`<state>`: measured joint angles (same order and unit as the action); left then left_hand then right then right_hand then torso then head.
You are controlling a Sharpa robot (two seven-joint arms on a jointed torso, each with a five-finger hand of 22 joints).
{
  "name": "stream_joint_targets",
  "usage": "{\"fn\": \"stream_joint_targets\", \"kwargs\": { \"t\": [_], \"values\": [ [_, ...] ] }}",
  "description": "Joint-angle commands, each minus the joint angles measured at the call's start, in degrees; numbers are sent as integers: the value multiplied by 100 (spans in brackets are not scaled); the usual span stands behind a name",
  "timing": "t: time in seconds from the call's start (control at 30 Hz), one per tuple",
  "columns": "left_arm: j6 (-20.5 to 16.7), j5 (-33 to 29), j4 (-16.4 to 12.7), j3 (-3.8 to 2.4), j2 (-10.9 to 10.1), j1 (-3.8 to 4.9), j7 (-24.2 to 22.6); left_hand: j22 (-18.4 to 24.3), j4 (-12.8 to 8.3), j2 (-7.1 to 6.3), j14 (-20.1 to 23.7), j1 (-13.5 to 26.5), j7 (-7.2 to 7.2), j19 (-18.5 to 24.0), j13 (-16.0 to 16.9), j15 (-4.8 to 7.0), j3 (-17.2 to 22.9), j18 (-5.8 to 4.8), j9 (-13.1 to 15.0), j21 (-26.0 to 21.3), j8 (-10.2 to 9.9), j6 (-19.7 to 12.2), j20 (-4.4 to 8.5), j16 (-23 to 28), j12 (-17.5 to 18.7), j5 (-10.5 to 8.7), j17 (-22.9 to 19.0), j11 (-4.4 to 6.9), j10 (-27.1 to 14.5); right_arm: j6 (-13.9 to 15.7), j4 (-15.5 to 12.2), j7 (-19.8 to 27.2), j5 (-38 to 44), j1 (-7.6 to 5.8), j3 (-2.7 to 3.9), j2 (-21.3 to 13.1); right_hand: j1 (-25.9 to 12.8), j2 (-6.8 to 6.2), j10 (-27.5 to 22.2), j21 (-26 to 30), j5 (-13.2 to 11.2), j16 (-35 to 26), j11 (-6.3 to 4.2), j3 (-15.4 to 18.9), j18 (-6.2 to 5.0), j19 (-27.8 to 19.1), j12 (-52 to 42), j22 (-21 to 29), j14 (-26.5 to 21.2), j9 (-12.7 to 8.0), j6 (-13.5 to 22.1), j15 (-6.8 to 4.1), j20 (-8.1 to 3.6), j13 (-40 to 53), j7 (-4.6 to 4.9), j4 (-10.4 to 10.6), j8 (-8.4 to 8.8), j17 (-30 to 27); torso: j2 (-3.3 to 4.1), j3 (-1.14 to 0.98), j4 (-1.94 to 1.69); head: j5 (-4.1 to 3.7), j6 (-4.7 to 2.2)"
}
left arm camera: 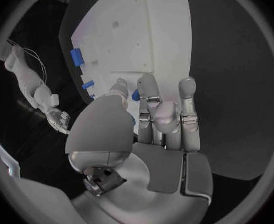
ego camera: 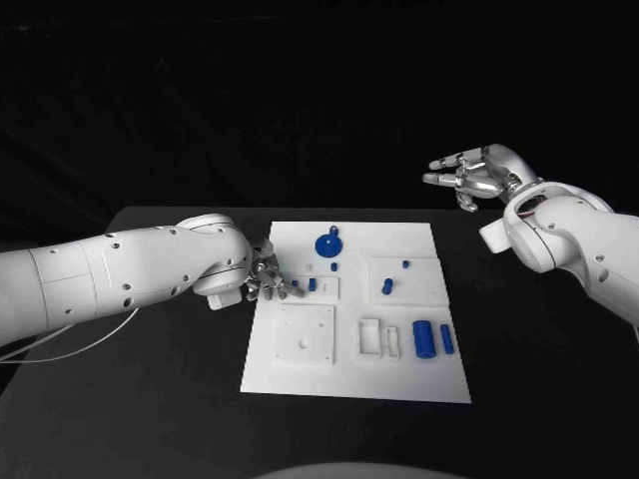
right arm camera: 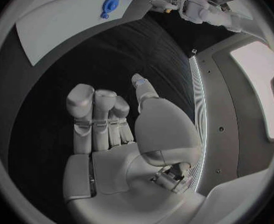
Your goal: Assemble the parts on the task board
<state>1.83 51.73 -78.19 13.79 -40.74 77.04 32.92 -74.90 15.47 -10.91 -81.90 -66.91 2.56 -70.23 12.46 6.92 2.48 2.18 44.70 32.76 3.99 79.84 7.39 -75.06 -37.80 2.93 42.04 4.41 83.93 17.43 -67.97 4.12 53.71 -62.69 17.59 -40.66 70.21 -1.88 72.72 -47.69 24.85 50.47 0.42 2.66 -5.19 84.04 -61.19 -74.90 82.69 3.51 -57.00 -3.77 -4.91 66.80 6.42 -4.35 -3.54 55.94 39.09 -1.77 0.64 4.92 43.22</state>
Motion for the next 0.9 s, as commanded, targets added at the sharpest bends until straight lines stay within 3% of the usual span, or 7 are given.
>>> {"fn": "stream_joint_targets", "kwargs": {
  "t": [0.03,0.17,0.33,0.47,0.6,0.8,0.9],
  "values": [
    [15,-13,-63,-11,-46,18,-165,-80,-89,13,37,-67,-49,5,-52,12,-4,-119,-34,-74,-23,-45,19,91,91,-15,-97,7,294,-74,5,40,15,8,3,7,-48,-3,-8,19,12,-30,-13,-22,-64,334,18,-257,15,7,5,-16,-17,-3,12,10,-1,-5,1,-2,3,12,-8],
    [-9,-98,-133,-34,-134,48,-245,-45,-219,17,178,-109,-115,64,-169,-2,-43,-122,-166,-197,-49,-260,9,380,342,-18,-512,-38,282,-77,11,42,15,14,3,7,-48,-3,-8,19,12,-30,-13,-22,-64,334,18,-257,15,7,5,-16,-17,-3,12,10,-1,-5,4,-1,6,1,-20],
    [31,-359,-248,-102,-290,108,-530,116,-560,253,608,-332,-344,241,-453,-65,-54,-166,-924,-547,-35,-930,-7,1112,1190,0,-1088,-168,92,-83,26,43,12,21,3,7,-48,-3,-8,19,12,-30,-13,-22,-64,334,18,-257,15,7,5,-16,-17,-3,12,10,-1,-5,5,-3,7,-8,-25],
    [88,-525,-353,-192,-414,173,-863,486,-1143,643,521,-689,-416,198,-698,-159,-208,-142,-1781,-1053,12,-1092,-103,1862,2138,583,-1420,-214,190,-83,37,48,8,26,3,7,-46,-6,-13,24,13,-37,-12,-20,-64,333,25,-255,13,7,13,-15,-16,-9,13,11,0,-10,2,-3,10,-31,-58],
    [-270,-527,-541,-255,-543,300,-1536,857,-1546,802,950,-1261,-635,484,-877,-367,19,-157,-2377,-1595,-35,-1389,-272,2671,2873,1414,-1731,-418,-318,-80,58,62,5,30,2,3,-41,-7,-46,42,14,-54,-13,-16,-63,332,85,-247,11,7,19,-14,-15,-56,14,10,0,-23,1,-4,9,-62,-103],
    [-1163,-202,-701,-298,-601,425,-2510,1213,-1906,864,991,-1564,-801,638,-894,-584,374,6,-3316,-2129,-10,-1509,-482,3988,3417,1461,-2301,-673,-830,-52,80,78,3,32,2,-4,-12,-14,-62,59,11,-72,-16,-21,-60,328,146,-241,4,8,-1,-16,-17,-113,12,-21,-1,-35,9,-13,15,-68,-154],
    [-1633,70,-695,-304,-571,450,-3020,1191,-1995,837,743,-1619,-804,544,-903,-592,404,80,-3539,-2141,-26,-1520,-506,4276,3434,1155,-2393,-738,-1041,0,88,112,-22,32,2,-3,1,-7,-400,523,10,-354,-38,-28,-88,286,1122,-72,-99,6,26,-23,-22,-1048,9,-111,2,-256,12,-14,19,-87,-169]
  ]
}}
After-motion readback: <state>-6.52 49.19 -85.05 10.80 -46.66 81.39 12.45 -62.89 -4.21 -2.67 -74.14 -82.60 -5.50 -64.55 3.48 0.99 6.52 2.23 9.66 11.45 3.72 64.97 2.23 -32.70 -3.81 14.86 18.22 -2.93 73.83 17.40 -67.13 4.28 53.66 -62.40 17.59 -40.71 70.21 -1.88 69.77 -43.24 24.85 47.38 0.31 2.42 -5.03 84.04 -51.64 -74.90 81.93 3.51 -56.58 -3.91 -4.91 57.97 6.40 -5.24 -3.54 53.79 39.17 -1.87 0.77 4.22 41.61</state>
